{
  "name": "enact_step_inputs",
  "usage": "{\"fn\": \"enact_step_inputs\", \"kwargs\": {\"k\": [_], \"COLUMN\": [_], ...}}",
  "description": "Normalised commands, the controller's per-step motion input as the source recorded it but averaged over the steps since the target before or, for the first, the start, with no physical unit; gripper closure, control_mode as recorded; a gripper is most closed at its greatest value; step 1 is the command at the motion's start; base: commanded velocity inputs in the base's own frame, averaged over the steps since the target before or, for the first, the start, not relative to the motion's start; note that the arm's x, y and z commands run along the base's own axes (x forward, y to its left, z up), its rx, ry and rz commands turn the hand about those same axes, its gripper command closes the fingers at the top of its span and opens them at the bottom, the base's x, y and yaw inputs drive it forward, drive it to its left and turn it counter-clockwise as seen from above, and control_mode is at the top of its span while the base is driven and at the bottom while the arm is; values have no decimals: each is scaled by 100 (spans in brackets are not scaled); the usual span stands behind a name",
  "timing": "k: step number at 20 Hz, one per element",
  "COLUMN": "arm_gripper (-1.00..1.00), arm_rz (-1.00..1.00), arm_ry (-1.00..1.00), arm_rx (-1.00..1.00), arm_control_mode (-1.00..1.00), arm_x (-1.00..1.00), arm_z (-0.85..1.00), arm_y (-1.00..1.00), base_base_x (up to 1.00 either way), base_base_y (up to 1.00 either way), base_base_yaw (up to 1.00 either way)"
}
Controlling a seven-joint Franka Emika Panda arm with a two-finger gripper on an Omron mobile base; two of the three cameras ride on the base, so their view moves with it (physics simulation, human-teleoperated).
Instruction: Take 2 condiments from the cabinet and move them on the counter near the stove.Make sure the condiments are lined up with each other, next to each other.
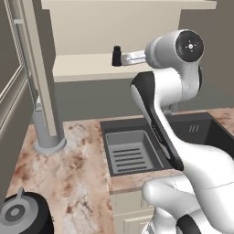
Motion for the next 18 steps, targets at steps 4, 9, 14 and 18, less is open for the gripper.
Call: {"fn": "enact_step_inputs", "kwargs": {"k": [4,9,14,18], "arm_gripper": [-100,-100,-100,-100], "arm_rz": [3,2,1,0], "arm_ry": [0,0,0,0], "arm_rx": [0,0,0,0], "arm_control_mode": [-100,-100,-100,-100], "arm_x": [30,15,12,13], "arm_z": [-7,-22,-27,-2], "arm_y": [2,0,0,0], "base_base_x": [0,0,0,0], "base_base_y": [0,0,0,0], "base_base_yaw": [0,0,0,0]}}
